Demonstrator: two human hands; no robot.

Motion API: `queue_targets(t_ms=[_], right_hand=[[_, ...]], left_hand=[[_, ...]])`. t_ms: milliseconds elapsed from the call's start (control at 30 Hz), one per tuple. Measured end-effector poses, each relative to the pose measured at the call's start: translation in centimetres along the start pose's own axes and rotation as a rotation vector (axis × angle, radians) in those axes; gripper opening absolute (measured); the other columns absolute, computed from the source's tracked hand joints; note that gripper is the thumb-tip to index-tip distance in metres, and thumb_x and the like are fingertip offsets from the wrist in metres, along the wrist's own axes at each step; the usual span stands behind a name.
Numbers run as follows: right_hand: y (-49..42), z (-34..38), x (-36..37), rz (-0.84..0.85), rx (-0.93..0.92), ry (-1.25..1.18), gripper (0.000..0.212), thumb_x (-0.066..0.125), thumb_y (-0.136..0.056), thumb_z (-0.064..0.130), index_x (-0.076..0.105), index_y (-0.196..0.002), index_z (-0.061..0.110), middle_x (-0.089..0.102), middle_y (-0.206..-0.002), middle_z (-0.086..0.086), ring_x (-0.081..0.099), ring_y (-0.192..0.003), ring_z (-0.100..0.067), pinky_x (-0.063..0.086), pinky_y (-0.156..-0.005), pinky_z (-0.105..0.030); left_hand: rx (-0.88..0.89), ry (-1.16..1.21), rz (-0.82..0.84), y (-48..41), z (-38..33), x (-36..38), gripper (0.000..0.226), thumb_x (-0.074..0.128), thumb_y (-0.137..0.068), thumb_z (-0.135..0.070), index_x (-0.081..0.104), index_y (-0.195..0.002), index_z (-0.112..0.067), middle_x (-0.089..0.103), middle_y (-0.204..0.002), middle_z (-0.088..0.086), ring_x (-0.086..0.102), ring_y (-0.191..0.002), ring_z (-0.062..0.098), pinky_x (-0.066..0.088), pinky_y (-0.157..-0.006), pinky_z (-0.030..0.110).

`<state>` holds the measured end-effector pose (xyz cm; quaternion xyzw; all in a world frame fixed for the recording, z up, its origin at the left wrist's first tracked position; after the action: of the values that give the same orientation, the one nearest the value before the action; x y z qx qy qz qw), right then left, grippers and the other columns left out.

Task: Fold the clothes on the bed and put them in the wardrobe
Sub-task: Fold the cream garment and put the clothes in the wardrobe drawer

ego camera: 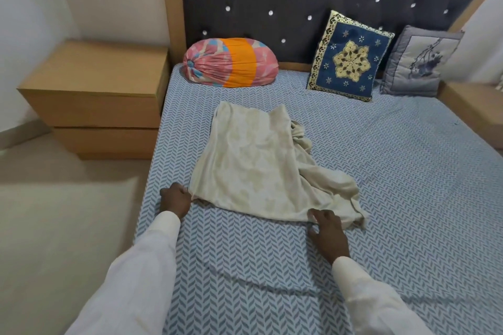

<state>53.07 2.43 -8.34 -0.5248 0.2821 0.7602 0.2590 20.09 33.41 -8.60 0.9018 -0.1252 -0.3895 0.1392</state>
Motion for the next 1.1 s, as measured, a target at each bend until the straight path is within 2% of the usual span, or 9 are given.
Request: queue_targets(t_ms=[100, 233, 367, 433, 500, 600, 667, 867, 1100], right_hand=[[-1.1, 1.1, -0.8, -0.052, -0.025, 0.080, 0.022, 0.056, -0.092, 0.027, 0.062, -0.112, 0.022, 0.051, -0.121, -0.005, 0.042, -0.117, -0.027, 0.047, -0.075, -0.039], [-1.9, 2.6, -1.8, -0.031, -0.135, -0.058, 0.007, 0.052, -0.091, 0.021, 0.053, -0.097, 0.017, 0.057, -0.095, -0.007, 0.054, -0.097, -0.029, 0.044, -0.067, -0.037], [-1.8, 3.3, -3.6, -0.106, -0.176, -0.177, 0.024, 0.041, -0.083, 0.033, 0.058, -0.093, 0.020, 0.059, -0.079, -0.003, 0.054, -0.081, -0.027, 0.045, -0.066, -0.037], [-1.5, 3.2, -3.9, -0.138, -0.183, -0.171, 0.031, 0.036, -0.077, 0.039, 0.059, -0.083, 0.019, 0.050, -0.074, 0.000, 0.049, -0.080, -0.026, 0.039, -0.065, -0.034], [-1.2, 2.9, -4.2, -0.167, -0.186, -0.115, 0.032, 0.039, -0.076, 0.037, 0.062, -0.079, 0.015, 0.045, -0.076, 0.002, 0.045, -0.083, -0.024, 0.033, -0.066, -0.031], [-0.4, 2.7, -4.4, -0.189, -0.198, -0.051, 0.011, 0.058, -0.075, 0.023, 0.064, -0.078, 0.014, 0.043, -0.083, 0.003, 0.037, -0.085, -0.018, 0.033, -0.068, -0.031], [0.1, 2.6, -4.5, -0.162, -0.192, -0.054, 0.006, 0.066, -0.074, 0.016, 0.061, -0.076, 0.018, 0.044, -0.082, 0.006, 0.041, -0.081, -0.015, 0.036, -0.062, -0.030], [0.7, 2.4, -4.0, -0.099, -0.162, -0.100, 0.011, 0.066, -0.078, 0.015, 0.056, -0.078, 0.020, 0.052, -0.076, 0.008, 0.051, -0.067, -0.016, 0.032, -0.054, -0.029], [0.6, 2.0, -4.5, -0.095, -0.064, -0.238, 0.022, 0.066, -0.077, 0.016, 0.045, -0.074, 0.021, 0.056, -0.068, 0.002, 0.054, -0.065, -0.018, 0.041, -0.057, -0.029]], left_hand=[[-0.047, 0.292, -0.090, -0.6, 1.0, -1.0, 0.008, 0.052, -0.090, -0.010, 0.051, -0.082, -0.008, 0.066, -0.089, 0.018, 0.066, -0.069, 0.029, 0.059, -0.066, 0.042], [-0.117, 0.605, 0.113, -1.1, 1.1, 0.1, 0.015, 0.046, -0.091, 0.011, 0.052, -0.093, -0.003, 0.059, -0.081, 0.021, 0.056, -0.056, 0.026, 0.047, -0.054, 0.031], [-0.123, 0.465, 0.176, -1.6, 1.9, 1.6, 0.018, 0.050, -0.092, -0.002, 0.057, -0.109, -0.002, 0.061, -0.091, 0.025, 0.058, -0.066, 0.033, 0.050, -0.058, 0.037], [-0.099, 0.286, 0.206, -2.1, 2.1, 2.7, 0.038, 0.058, -0.090, -0.015, 0.049, -0.126, -0.004, 0.057, -0.113, 0.032, 0.061, -0.089, 0.045, 0.055, -0.068, 0.049], [-0.059, 0.129, 0.217, -2.6, 1.8, 3.4, 0.065, 0.063, -0.089, -0.023, 0.034, -0.146, -0.011, 0.039, -0.141, 0.026, 0.052, -0.115, 0.044, 0.054, -0.089, 0.050], [-0.105, 0.104, 0.279, -1.8, 0.9, 4.6, 0.095, 0.069, -0.087, -0.029, 0.005, -0.156, -0.019, 0.021, -0.153, 0.021, 0.041, -0.130, 0.043, 0.049, -0.099, 0.050], [-0.117, -0.021, 0.264, -1.7, 0.9, 5.0, 0.088, 0.066, -0.089, -0.029, 0.009, -0.153, -0.012, 0.027, -0.148, 0.025, 0.043, -0.127, 0.044, 0.048, -0.099, 0.048], [-0.200, 0.131, 0.127, -1.9, 1.6, 3.8, 0.032, 0.054, -0.090, -0.011, 0.050, -0.121, -0.005, 0.051, -0.118, 0.026, 0.063, -0.090, 0.044, 0.060, -0.056, 0.050], [-0.125, 0.612, 0.054, 0.2, 1.4, 0.0, 0.011, 0.061, -0.093, -0.011, 0.056, -0.100, -0.003, 0.063, -0.104, 0.019, 0.064, -0.075, 0.030, 0.059, -0.061, 0.036]])
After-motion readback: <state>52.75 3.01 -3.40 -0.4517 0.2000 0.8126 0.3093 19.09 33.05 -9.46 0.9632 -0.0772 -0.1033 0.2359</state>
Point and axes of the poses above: each hand's wrist, its own y-axis away from the middle knuckle, its own x-axis out of the palm, z = x × y, the point moved 8 cm from there along -y, towards the middle knuckle
